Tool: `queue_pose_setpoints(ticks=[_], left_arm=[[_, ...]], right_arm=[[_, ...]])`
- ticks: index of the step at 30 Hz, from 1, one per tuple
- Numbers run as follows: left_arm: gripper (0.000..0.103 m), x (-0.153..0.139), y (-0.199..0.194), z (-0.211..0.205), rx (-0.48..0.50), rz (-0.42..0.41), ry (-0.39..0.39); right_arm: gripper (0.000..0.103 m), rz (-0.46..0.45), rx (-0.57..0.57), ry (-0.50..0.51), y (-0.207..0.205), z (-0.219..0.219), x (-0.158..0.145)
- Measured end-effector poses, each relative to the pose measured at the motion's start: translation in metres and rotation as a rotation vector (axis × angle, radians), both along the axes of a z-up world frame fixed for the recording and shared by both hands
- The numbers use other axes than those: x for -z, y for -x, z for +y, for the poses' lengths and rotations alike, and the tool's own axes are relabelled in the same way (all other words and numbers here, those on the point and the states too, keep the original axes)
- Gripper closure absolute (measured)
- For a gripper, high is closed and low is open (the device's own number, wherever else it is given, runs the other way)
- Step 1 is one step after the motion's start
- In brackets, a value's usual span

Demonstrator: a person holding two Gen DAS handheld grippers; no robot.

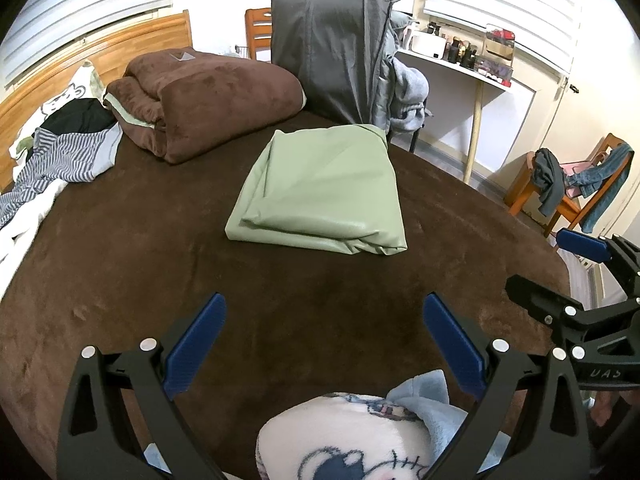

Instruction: Fold large clothes

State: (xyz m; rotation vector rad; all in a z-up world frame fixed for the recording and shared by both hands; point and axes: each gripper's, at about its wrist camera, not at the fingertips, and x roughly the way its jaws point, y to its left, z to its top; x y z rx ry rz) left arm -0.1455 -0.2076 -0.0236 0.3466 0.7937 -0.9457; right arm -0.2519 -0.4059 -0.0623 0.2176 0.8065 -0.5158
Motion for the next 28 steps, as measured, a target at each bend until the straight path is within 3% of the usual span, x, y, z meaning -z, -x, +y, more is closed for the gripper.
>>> queue_pose_setpoints(ticks=[28], left_arm=[[0.007, 0.0065, -0.0056, -0.0025, -0.023, 0.011, -0.02]], right_arm=[[0.006, 0.025, -0.009, -0.002, -0.0068, -0.0066, 0.0058]])
